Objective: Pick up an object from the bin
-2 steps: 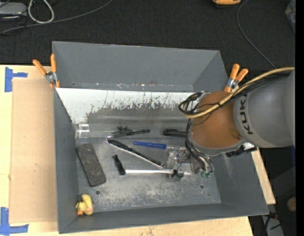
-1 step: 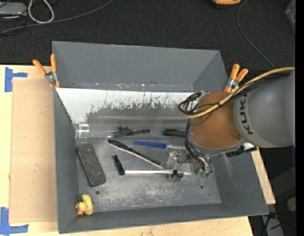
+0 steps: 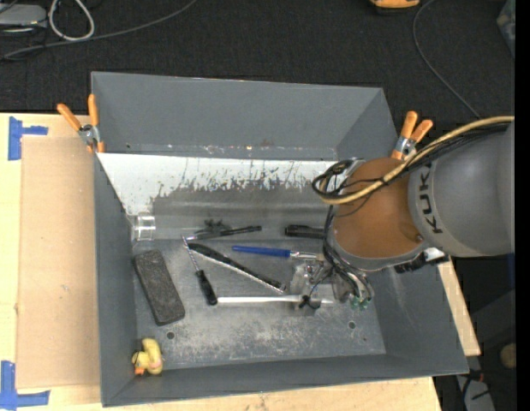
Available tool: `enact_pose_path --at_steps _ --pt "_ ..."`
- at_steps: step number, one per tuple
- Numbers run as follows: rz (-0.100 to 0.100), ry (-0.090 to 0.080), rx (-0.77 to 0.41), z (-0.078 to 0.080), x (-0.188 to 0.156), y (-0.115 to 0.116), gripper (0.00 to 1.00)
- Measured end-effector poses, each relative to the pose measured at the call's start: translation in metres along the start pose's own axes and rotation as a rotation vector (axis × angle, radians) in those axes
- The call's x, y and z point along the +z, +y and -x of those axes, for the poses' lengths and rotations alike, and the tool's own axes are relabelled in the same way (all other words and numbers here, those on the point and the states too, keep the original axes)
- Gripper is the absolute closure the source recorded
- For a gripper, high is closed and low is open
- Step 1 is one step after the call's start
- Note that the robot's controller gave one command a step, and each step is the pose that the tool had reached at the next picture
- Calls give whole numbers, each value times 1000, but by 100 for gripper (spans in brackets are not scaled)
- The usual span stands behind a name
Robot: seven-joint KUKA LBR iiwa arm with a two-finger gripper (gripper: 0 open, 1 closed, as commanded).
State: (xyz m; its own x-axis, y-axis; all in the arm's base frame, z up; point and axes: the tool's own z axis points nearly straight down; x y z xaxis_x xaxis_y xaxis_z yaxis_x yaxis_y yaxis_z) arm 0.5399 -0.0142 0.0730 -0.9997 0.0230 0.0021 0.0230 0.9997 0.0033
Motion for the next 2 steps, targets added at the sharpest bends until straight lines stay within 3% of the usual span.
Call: enact_pose_path --at_steps 1,2 --pt "0 12 1 -3 -20 0 100" --pt "0 4 1 -1 -67 1 100"
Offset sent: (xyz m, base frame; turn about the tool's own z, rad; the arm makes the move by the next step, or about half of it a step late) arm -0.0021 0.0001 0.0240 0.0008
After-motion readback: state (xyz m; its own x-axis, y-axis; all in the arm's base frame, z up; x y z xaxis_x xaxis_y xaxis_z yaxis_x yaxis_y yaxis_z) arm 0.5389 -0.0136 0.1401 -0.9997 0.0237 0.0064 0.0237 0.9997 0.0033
